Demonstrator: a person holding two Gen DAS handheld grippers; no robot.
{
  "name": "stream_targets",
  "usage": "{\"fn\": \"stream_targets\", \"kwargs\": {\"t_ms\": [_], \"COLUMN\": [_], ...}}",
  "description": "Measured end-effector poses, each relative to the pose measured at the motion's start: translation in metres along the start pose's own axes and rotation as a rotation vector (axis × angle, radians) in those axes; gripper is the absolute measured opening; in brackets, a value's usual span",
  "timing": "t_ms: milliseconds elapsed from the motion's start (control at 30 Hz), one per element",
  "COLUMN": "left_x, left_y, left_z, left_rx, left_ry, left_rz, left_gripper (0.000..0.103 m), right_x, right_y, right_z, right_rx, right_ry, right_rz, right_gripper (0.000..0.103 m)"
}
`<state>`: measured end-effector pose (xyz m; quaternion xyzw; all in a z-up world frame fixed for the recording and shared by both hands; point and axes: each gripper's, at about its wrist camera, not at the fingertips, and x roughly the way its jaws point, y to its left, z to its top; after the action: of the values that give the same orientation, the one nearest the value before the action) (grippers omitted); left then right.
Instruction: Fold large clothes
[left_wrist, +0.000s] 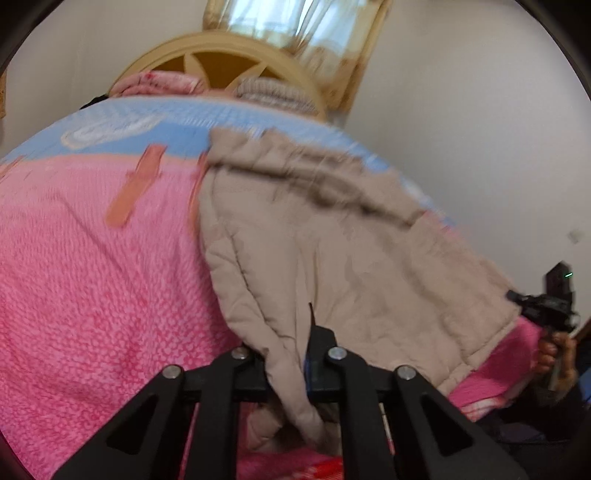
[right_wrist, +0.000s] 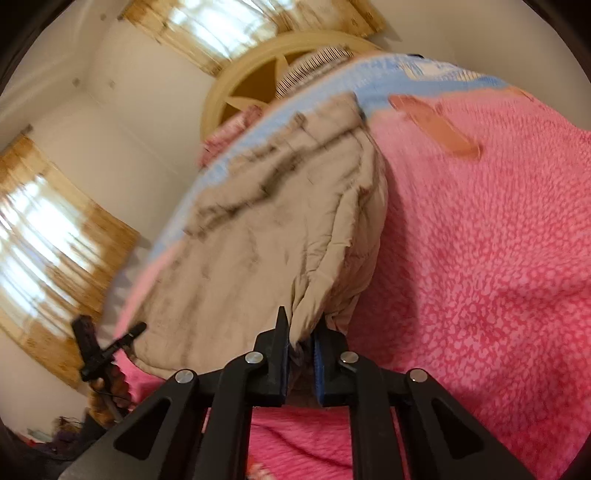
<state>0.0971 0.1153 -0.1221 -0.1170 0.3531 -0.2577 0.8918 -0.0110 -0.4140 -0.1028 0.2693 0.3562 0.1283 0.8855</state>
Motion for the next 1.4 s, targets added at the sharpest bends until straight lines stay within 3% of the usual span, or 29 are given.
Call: {"fn": "stream_targets", "kwargs": {"t_ms": [200, 300, 433, 567, 667, 833, 1100, 1133, 1167, 1233, 1300, 1400], "left_x": [-0.086, -0.104, -0.086, -0.037, -0.004, 0.044, 0.066, 0.068, 0.07, 0.062, 0.056, 0.065], "left_y": [-0.026, -0.033, -0.023, 0.005, 0.02, 0.046, 0.082, 0.088, 0.091, 0.102, 0.103, 0.072], "left_z": [0.03, 0.043, 0.078, 0.126, 0.154, 0.188, 0.225, 0.228, 0.232, 0.237, 0.238, 0.233], "left_rx": [0.012, 0.001, -0.031, -0.112, -0.134, -0.188, -0.272, -0.28, -0.276, -0.277, -0.264, -0.141], "left_ry": [-0.166, -0.197, -0.158, -0.087, -0.064, 0.009, 0.017, 0.01, -0.008, -0.07, -0.12, -0.121], "left_rz": [-0.16, -0.222, -0.237, -0.274, -0.241, -0.167, -0.183, -0.161, -0.104, -0.006, 0.05, 0.142], "left_gripper": [0.011, 0.011, 0.011, 0.011, 0.012, 0.025, 0.052, 0.062, 0.085, 0.1, 0.1, 0.1], "right_x": [-0.073, -0.102, -0.096, -0.044, 0.004, 0.087, 0.189, 0.198, 0.211, 0.232, 0.248, 0.273], "right_y": [0.043, 0.063, 0.08, 0.086, 0.085, 0.077, 0.027, 0.021, 0.015, 0.004, -0.008, -0.018], "right_z": [0.024, 0.041, 0.081, 0.139, 0.188, 0.246, 0.301, 0.303, 0.307, 0.31, 0.306, 0.303], "right_rx": [-0.034, -0.047, -0.03, 0.001, 0.017, 0.013, 0.064, 0.065, 0.064, 0.06, 0.074, 0.058], "right_ry": [-0.143, -0.223, -0.256, -0.24, -0.232, -0.211, -0.181, -0.174, -0.162, -0.141, -0.116, -0.102], "right_rz": [0.144, 0.201, 0.218, 0.191, 0.155, 0.044, -0.07, -0.08, -0.1, -0.131, -0.142, -0.195], "right_gripper": [0.008, 0.008, 0.008, 0.008, 0.008, 0.008, 0.008, 0.008, 0.008, 0.008, 0.008, 0.008]}}
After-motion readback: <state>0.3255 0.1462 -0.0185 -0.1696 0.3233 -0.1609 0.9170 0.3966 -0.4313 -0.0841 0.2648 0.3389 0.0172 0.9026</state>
